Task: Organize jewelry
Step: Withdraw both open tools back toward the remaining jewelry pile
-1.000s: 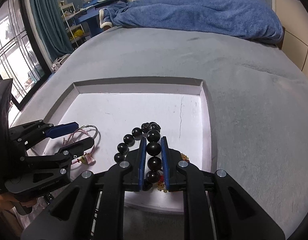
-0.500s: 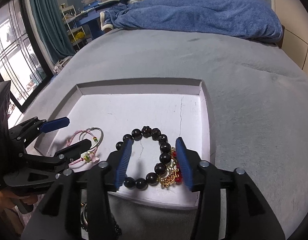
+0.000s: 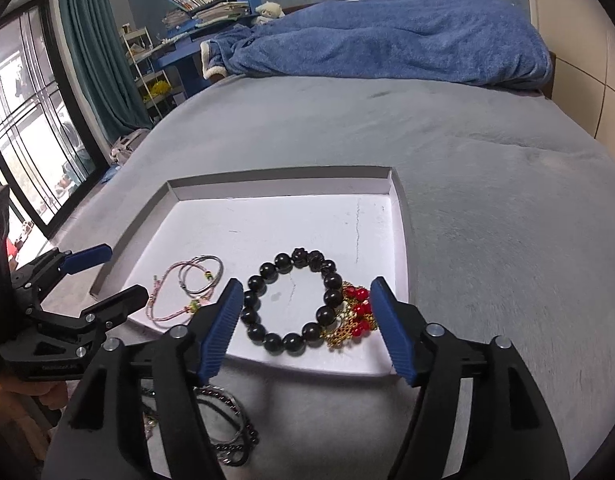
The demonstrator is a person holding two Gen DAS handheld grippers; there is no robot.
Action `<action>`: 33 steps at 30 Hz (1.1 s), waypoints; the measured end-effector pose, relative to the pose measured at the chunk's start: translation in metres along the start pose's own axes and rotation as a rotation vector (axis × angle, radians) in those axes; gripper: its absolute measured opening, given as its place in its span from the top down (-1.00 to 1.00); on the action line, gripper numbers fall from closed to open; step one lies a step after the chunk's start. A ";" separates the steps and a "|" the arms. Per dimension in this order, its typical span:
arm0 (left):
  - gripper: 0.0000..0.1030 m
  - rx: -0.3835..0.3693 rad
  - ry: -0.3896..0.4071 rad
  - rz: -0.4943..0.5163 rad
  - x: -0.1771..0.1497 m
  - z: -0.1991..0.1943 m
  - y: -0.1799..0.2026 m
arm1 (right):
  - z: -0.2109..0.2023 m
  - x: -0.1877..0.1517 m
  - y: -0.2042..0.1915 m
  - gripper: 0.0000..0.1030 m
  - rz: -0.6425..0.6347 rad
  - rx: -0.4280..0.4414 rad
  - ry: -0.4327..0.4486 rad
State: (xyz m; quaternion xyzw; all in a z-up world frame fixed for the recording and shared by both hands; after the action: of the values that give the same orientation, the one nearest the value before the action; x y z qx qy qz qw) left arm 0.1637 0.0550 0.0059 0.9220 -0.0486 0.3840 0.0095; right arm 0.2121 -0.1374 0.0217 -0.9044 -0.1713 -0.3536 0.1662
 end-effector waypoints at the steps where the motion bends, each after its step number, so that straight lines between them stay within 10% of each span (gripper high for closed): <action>1: -0.74 -0.002 -0.001 -0.012 -0.002 -0.003 -0.001 | -0.002 -0.002 -0.001 -0.35 -0.001 0.001 0.002; 33: -0.74 -0.033 -0.021 -0.015 -0.067 -0.037 0.010 | -0.028 -0.066 0.004 -0.47 -0.020 -0.003 -0.047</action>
State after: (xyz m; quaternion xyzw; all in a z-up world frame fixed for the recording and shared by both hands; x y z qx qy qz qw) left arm 0.0898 0.0522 -0.0156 0.9260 -0.0481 0.3735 0.0270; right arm 0.1521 -0.1652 -0.0053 -0.9109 -0.1836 -0.3344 0.1570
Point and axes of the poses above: each gripper's, at about its wrist camera, not at the fingertips, and z roughly the way its jaws point, y to its right, x to its top, the point moved 2 cm from there along z, roughly the way its jaws point, and after that the axes turned 2 degrees about x, right-handed, at the moved point
